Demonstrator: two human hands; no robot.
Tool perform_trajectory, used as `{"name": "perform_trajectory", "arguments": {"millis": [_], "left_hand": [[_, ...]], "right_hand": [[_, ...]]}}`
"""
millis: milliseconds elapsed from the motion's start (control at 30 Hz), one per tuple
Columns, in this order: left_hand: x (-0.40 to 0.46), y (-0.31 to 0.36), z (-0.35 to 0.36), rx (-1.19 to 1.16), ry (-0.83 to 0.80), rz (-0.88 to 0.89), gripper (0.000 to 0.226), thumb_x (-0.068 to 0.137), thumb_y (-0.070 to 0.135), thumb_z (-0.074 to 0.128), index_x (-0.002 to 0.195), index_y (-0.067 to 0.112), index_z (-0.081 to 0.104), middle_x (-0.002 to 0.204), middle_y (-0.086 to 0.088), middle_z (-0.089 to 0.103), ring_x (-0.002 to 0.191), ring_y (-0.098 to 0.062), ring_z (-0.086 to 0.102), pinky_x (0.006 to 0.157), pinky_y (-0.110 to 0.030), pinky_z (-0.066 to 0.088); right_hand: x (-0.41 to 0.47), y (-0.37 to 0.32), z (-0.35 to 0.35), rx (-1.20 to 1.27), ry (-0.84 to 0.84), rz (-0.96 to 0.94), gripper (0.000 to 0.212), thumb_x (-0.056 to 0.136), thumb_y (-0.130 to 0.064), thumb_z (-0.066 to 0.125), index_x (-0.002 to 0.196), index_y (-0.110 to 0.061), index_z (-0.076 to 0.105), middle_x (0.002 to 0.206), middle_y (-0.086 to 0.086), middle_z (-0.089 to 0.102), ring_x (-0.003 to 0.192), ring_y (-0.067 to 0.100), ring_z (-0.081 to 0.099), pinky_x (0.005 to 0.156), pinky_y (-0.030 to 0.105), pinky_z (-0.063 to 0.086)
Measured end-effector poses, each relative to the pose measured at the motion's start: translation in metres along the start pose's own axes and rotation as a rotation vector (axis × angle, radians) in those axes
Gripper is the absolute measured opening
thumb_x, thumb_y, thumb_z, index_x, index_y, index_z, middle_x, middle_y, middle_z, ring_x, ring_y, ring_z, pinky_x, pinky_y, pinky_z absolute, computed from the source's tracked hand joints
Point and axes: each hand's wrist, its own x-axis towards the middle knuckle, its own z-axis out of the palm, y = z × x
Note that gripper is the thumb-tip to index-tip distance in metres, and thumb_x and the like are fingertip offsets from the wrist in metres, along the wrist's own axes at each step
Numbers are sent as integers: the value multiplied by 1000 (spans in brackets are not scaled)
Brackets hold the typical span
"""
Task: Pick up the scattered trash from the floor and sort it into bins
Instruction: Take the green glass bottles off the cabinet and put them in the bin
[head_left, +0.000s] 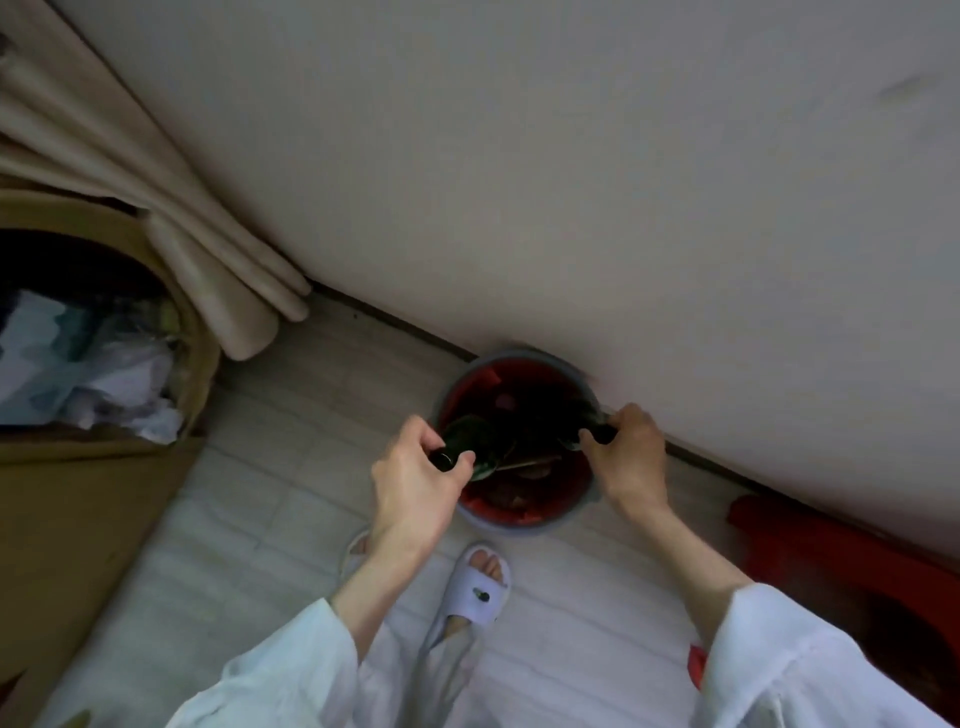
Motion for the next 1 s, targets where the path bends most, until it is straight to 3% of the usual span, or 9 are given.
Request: {"name": "perform_trajectory", "arguments": {"millis": [100,167,300,400,600,767,900,1000], "left_hand": [[6,-4,21,3,17,9,27,79,26,70,77,16,45,75,-1,58,77,-19,55,61,-23,33],[8,-9,34,15,12,10,26,79,25,69,79,15,46,72,2,53,72,-17,52,57,-22,31],[5,-18,47,43,3,-7,25,80,23,69,78,14,46,71,1,53,71,-19,53,59,-25,34],[10,-25,54,57,8,-14,25,79,23,69,76,15,46,72,-2,56,73,-21,54,59,-25,34],[11,-33,73,70,-7,33,24,78,20,70,78,11,48,79,-7,60,75,-22,57,59,-25,37],[19,-28,88,131,-20,128,27,80,21,68,80,14,42,84,-6,54,71,-16,47,56,-18,26],[14,-21,103,143,-9,205,26,82,22,66,82,17,41,87,-1,47,69,-14,44,56,-17,27],[4,-26,109,102,14,193,25,83,21,66,81,17,41,87,-3,49,68,-12,43,55,-13,32]], "right_hand": [[8,22,23,-11,-66,23,25,84,-14,64,101,0,52,110,19,53,101,31,50,66,22,24],[10,38,35,-3,-120,33,27,85,-11,62,107,-1,51,113,18,53,103,29,49,69,22,29],[6,58,45,-93,-205,20,33,86,-10,58,117,-6,49,117,17,49,104,32,52,87,37,47],[7,63,49,-151,-267,-74,25,85,-7,56,109,-6,49,116,16,48,99,33,54,85,44,49],[20,70,59,-268,-374,-234,27,80,3,52,105,-6,53,109,14,47,93,34,53,76,39,49],[20,86,63,-239,-432,-145,32,89,-2,48,120,-6,52,125,14,48,108,32,52,90,34,46],[13,99,69,-166,-466,-91,41,90,-2,47,130,-10,50,134,13,48,119,29,49,101,30,40],[8,105,72,-157,-483,-67,49,91,-3,47,139,-11,40,146,9,37,131,26,40,109,26,30]]}}
